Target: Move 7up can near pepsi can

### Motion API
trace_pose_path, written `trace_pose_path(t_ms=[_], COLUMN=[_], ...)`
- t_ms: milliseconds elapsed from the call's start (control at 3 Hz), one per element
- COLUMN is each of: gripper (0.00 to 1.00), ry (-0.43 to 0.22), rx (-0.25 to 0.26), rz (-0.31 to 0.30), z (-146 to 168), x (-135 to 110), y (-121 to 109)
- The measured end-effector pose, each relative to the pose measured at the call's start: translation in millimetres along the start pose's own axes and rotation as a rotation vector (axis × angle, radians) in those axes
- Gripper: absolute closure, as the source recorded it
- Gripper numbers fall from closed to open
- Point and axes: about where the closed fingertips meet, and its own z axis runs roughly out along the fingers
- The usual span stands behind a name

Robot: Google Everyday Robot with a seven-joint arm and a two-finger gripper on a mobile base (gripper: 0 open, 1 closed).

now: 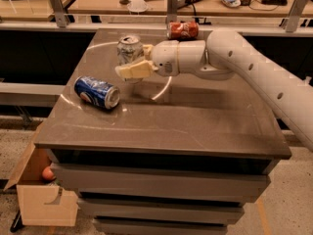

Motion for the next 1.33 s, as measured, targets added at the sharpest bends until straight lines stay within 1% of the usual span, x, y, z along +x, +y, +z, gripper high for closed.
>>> trace_pose_path(t_ms=[333,667,1000,1333], gripper=[0.97,0.74,0.43,0.12], ry=[0.011,0.033,0.061,0.056], rx=[-0.019,-0.030,0.029,0.098], rz=[0.016,0.011,-0.019,-0.030], z=[26,36,33,20], x=[14,21,26,20], y=[20,28,21,8])
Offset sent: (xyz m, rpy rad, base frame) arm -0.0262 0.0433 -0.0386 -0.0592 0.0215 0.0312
